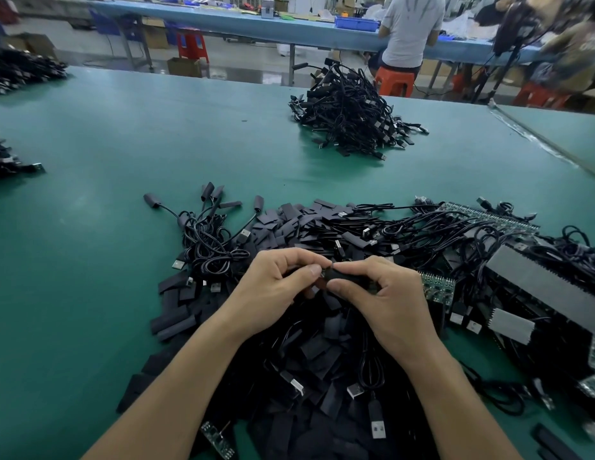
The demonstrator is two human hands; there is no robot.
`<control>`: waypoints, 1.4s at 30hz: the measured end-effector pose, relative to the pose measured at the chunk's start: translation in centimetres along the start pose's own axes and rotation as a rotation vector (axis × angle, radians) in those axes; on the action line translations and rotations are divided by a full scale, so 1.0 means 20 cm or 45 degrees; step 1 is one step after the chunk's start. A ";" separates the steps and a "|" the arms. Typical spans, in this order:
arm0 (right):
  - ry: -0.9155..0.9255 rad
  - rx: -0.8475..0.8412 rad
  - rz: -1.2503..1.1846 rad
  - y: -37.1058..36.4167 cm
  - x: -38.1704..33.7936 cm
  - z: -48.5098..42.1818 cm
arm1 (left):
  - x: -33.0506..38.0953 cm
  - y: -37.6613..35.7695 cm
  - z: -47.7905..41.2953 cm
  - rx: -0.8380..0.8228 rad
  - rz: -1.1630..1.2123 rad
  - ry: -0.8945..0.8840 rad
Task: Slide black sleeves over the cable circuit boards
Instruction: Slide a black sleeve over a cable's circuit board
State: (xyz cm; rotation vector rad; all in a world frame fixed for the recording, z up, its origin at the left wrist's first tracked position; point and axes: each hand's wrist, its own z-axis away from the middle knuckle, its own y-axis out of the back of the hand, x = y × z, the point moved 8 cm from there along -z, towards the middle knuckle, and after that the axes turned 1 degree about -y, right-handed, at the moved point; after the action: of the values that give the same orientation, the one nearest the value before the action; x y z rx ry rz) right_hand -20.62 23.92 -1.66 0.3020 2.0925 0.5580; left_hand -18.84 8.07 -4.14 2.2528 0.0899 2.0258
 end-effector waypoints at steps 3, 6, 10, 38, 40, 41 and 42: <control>0.022 0.038 0.006 0.01 -0.01 0.00 | 0.00 0.01 0.00 0.042 -0.012 -0.011; 0.033 0.077 0.027 0.02 -0.02 0.00 | -0.02 0.05 -0.01 0.133 0.010 0.014; 0.050 0.088 0.052 0.03 -0.03 0.00 | -0.02 0.08 -0.01 0.186 0.131 0.012; 0.076 0.066 0.106 0.01 -0.03 0.01 | -0.03 0.06 0.00 0.097 0.327 0.095; -0.048 0.168 0.004 0.03 0.01 0.01 | -0.04 0.07 0.00 0.146 0.326 0.102; -0.087 0.222 -0.043 0.05 0.02 0.02 | -0.05 0.08 0.00 0.172 0.328 0.106; -0.119 0.262 -0.081 0.06 0.03 0.02 | -0.05 0.08 0.00 0.191 0.334 0.108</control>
State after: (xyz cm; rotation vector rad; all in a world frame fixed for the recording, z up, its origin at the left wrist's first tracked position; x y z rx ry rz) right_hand -20.68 25.29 -1.71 0.3711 2.0633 0.2852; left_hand -19.05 6.33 -4.92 2.3757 -0.0523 2.3189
